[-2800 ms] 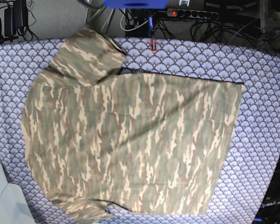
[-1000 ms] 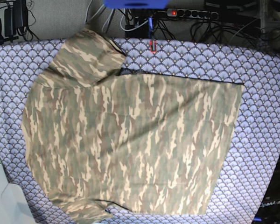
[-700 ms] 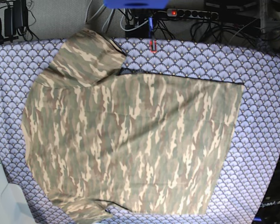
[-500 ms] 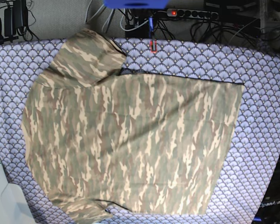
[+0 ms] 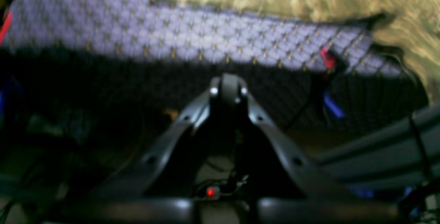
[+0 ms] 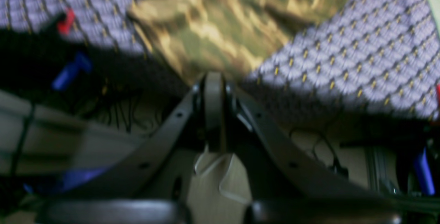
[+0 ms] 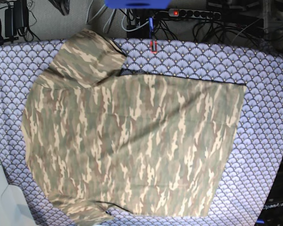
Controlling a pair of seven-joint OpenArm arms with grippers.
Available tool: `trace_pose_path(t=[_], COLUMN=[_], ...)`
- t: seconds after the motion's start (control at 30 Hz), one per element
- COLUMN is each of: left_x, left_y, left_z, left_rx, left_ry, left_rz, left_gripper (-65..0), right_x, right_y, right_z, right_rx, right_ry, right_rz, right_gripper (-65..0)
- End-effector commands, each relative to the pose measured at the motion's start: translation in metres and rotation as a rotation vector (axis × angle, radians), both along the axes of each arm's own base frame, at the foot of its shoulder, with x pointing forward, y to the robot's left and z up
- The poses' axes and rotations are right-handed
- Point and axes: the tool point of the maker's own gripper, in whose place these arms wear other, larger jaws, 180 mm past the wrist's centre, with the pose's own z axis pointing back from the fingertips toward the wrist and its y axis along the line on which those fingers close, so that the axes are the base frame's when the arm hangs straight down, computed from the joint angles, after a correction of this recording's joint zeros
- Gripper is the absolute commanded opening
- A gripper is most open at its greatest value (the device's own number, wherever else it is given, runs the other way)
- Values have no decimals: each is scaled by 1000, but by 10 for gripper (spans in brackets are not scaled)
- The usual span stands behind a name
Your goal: Fold the T-shirt properly
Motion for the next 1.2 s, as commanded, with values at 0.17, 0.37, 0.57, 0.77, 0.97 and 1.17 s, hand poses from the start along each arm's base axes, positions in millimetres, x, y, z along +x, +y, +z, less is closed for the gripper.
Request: trace_pose_path(t=[0.17, 0.37, 0.57, 0.77, 0.97, 1.17], left_x=[22, 53, 88, 110, 118, 119], left_y=[-7, -2, 9, 22, 19, 27], left_z=[20, 2, -12, -16, -6, -6], left_rx=[-15, 3, -38, -66, -107, -77], left_ry=[-12, 90, 129, 149, 139, 144], left_rz=[-41, -31, 23, 72, 79, 135], left_gripper=[-650, -650, -650, -650, -650, -642], right_x=[29, 67, 111, 140, 145, 134], right_y=[-3, -10, -33, -62, -81, -116], right_z=[-5, -13, -16, -8, -8, -14], right_rx=[-16, -41, -15, -57, -98, -117], right_ry=[-18, -28, -1, 23, 84, 163], right_rz=[12, 12, -8, 21, 37, -134], right_gripper=[-650, -650, -650, -650, -650, -650])
